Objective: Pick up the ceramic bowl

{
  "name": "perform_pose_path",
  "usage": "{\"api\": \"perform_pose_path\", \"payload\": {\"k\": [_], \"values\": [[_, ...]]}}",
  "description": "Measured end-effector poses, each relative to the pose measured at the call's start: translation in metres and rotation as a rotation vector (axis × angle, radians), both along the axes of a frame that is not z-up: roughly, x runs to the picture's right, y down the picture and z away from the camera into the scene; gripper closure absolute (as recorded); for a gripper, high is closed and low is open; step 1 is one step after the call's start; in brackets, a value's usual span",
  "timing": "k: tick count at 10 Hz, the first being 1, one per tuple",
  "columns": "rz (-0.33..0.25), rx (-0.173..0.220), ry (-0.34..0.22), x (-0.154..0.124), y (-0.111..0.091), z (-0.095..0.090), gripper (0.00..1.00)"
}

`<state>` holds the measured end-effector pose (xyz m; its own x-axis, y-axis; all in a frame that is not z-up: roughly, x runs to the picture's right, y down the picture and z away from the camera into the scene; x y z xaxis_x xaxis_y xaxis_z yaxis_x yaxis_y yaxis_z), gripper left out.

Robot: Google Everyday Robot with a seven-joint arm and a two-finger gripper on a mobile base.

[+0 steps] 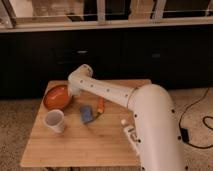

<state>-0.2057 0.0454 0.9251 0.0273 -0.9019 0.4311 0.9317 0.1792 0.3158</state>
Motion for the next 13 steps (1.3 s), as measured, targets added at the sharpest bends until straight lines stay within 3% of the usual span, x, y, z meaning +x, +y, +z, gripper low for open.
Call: {"api": "perform_pose_path", "payload": {"k": [4,8,10,13], "values": [[0.002,0.013,-0.002,0.002,-0.014,-0.013,1.0],[0.002,0.026,-0.011,0.0,-0.005,-0.001,1.0],[0.002,0.034,-0.014,-0.002,-0.012,-0.007,1.0],[0.003,0.038,-0.024,-0.003,-0.019,-0.015,0.82]]}}
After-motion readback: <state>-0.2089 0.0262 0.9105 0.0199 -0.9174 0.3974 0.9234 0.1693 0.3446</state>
